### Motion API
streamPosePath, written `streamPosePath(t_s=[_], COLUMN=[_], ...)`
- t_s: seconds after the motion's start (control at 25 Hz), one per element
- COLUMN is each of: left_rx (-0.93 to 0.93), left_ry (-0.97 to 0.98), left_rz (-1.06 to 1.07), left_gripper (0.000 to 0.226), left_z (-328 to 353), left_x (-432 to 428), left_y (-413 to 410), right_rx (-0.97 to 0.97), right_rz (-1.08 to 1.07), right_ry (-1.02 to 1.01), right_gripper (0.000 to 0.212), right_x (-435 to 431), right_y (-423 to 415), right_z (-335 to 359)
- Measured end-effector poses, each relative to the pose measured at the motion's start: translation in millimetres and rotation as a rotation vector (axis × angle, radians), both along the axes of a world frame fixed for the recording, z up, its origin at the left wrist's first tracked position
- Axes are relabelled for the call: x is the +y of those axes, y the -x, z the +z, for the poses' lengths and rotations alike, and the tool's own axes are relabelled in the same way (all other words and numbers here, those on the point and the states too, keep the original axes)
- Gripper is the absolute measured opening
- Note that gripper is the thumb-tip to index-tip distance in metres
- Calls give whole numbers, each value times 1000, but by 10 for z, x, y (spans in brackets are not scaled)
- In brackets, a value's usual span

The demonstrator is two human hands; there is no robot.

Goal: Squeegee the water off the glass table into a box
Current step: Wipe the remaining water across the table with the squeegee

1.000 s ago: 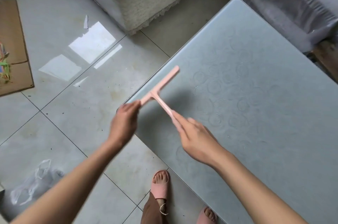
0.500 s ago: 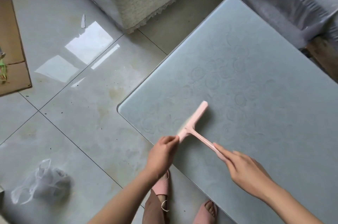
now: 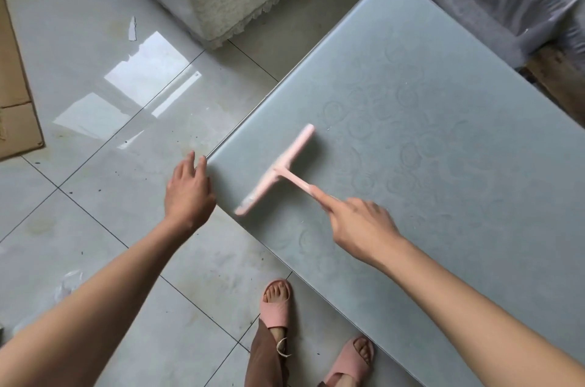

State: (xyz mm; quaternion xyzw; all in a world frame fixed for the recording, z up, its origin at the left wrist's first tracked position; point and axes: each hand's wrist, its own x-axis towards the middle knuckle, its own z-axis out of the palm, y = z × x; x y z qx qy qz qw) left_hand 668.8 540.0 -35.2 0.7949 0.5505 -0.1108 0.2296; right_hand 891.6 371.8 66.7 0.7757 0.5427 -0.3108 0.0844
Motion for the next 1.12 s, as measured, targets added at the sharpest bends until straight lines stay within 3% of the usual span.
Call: streamPosePath(t_s=[0.2, 0.32, 0.44, 0.56, 0.84, 1.0, 1.12], left_rx=[43, 124, 140, 108, 41, 21, -41], left_ry=[76, 80, 81, 76, 91, 132, 173], left_rz=[-14, -60, -27, 36, 119, 205, 206], left_gripper=[31, 40, 39, 38, 37, 43, 34], left_z=[123, 137, 112, 72, 19, -44, -99], left_x=[14, 130, 273, 352, 414, 499, 563], left_y=[-163, -163, -162, -182, -119, -138, -107], right_rx=[-118, -62, 12, 14, -149, -82, -22], right_rz=[-48, -32, 38, 95, 89, 135, 161], right_ry=[291, 143, -15, 8, 302, 130, 90], right_gripper=[52, 49, 46, 49, 43, 22, 19], right_x=[-750, -323, 626, 1169, 612, 1172, 1490], right_y=[-470, -429, -299, -166, -408, -49, 167], right_z=[552, 658, 507, 308, 722, 656, 417])
